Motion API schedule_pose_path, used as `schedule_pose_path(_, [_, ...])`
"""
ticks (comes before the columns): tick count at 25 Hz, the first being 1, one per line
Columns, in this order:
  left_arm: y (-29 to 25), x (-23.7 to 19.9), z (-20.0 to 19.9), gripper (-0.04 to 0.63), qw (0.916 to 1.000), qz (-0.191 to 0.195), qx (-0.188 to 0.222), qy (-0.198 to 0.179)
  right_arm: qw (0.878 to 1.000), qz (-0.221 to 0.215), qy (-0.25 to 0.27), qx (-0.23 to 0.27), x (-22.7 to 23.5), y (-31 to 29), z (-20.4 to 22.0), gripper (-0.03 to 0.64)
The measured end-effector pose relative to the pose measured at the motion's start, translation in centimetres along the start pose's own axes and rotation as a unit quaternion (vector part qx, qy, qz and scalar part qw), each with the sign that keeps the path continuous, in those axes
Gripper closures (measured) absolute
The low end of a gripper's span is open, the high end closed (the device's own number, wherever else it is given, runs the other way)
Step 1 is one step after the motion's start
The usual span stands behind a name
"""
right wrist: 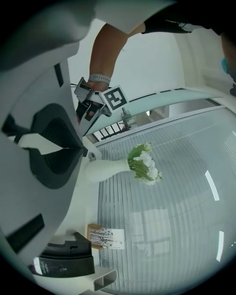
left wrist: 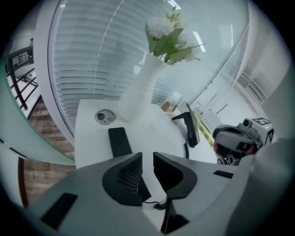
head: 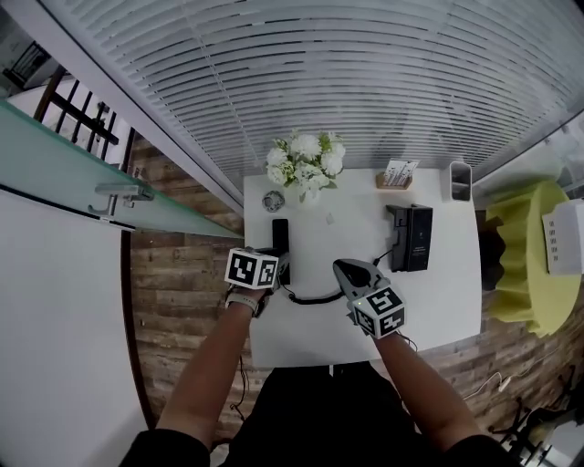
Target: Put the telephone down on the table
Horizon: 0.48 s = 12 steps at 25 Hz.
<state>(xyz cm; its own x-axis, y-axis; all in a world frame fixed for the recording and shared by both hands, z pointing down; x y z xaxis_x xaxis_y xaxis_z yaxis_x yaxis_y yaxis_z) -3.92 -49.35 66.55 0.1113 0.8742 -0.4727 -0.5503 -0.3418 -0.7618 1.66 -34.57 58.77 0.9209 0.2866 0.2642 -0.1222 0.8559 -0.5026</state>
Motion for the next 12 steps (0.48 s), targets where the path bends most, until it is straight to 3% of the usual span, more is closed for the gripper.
schedule_pose_path(3, [0.9, 3.4, 0.3, 0.528, 0.9994, 0.018, 0.024, -0.016, 1.0, -0.002, 0.005, 0.008, 0.1, 1.8, -0.1, 0.595])
schedule_pose_path(6, [2.4, 7.8, -0.1, 0.556, 0.9961, 0.036, 0.055, -0.059, 1.0, -0.004, 0.011, 0.014, 0.3, 3.8, -0.2, 0.595])
schedule_pose_path(12, [5.8, 17.2, -0.5, 0.586, 0.9788, 0.079, 0.135, -0.133, 0.999, -0.018, 0.019, 0.046, 0.0, 8.7, -1.5, 0.595])
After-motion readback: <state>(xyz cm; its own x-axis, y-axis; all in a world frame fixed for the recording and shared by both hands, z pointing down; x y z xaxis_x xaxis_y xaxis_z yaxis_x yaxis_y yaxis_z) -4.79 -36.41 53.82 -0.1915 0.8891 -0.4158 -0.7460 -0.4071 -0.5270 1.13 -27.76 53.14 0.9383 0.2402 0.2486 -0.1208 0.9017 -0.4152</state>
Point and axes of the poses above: the fingertips, and each gripper's own axes: y backward along the fingers, x to its right, z out of its underside, the point moved 3 cm from there along y, backward along the fingers, and after that the axes turned 2 degrees about z, right-handed, at the moved point
